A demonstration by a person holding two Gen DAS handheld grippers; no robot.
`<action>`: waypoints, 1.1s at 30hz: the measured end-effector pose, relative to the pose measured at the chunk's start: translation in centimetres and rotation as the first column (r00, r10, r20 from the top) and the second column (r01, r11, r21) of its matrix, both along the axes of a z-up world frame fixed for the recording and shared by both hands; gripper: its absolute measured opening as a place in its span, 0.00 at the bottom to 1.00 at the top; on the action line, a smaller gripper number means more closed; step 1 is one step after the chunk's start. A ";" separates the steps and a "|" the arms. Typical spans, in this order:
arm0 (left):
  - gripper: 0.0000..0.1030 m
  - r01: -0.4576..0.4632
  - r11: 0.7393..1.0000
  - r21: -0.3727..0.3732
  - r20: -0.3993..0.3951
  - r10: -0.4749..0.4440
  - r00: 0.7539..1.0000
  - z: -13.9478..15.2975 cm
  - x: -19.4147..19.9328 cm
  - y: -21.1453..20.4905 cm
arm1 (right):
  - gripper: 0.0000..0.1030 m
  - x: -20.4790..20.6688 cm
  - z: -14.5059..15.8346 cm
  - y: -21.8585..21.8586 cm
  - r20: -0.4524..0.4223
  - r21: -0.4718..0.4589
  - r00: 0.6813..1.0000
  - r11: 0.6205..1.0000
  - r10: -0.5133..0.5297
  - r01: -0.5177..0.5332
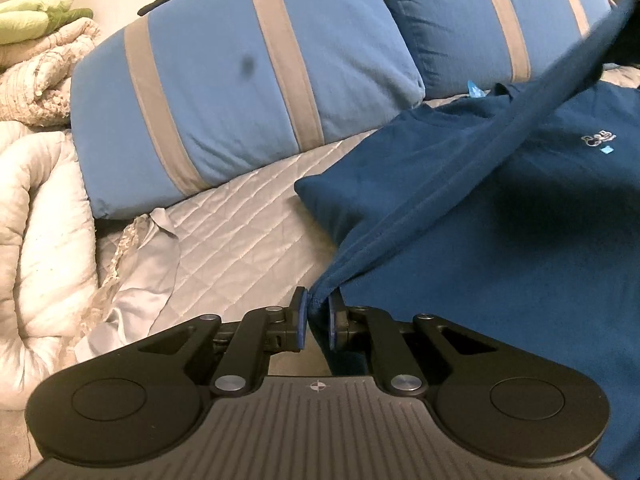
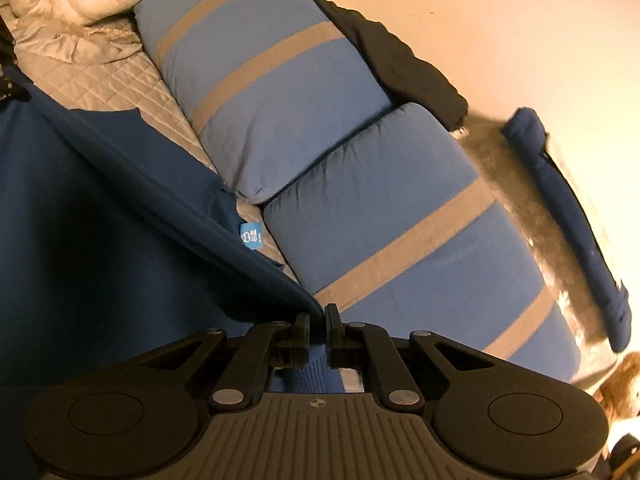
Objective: Fold clothes
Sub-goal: 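Fold the held side over toward the logo and open the right tool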
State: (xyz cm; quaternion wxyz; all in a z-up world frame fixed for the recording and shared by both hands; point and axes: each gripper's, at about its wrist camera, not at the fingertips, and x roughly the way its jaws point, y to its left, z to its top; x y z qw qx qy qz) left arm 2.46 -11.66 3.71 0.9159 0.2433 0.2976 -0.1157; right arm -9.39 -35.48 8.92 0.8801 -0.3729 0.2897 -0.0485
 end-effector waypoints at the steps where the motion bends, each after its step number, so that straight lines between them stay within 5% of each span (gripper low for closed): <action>1: 0.11 0.002 1.000 -0.005 -0.006 -0.002 1.000 0.0 -0.2 0.1 | 0.09 -0.3 -0.4 0.0 -0.012 0.001 1.000 1.000 -0.003 0.003; 4: 0.15 0.022 1.000 -0.007 -0.035 -0.022 0.999 -0.4 -0.1 0.6 | 0.15 -2.4 -2.8 0.6 -0.093 -0.003 0.996 1.000 0.004 -0.004; 8: 0.36 0.013 1.000 0.002 -0.065 -0.013 0.998 -0.6 -0.5 1.4 | 0.45 -6.0 -6.6 0.7 -0.210 0.069 0.977 0.998 0.021 -0.006; 18: 0.53 -0.033 0.994 -0.105 -0.078 0.025 0.997 1.9 -2.7 5.2 | 0.58 -7.3 -6.8 -4.6 -0.209 0.351 0.977 0.929 -0.042 0.115; 24: 0.54 -0.027 0.984 -0.174 -0.062 0.017 0.998 3.8 -4.4 6.7 | 0.56 -7.3 -8.3 -4.1 -0.238 0.326 0.971 0.943 0.013 0.067; 25: 0.54 -0.027 0.982 -0.186 -0.058 0.016 0.998 4.1 -4.7 6.9 | 0.43 -7.5 -8.1 -3.7 -0.222 0.283 0.975 0.958 0.015 0.049; 26: 0.54 -0.026 0.980 -0.196 -0.055 0.015 0.998 4.4 -4.9 7.1 | 0.19 -7.8 -8.0 -3.3 -0.205 0.238 0.979 0.971 0.019 0.031; 33: 0.54 -0.030 0.970 -0.243 -0.025 0.024 0.999 6.2 -6.5 8.2 | 0.15 -9.9 -6.9 -0.2 -0.100 -0.089 0.993 0.993 0.065 -0.074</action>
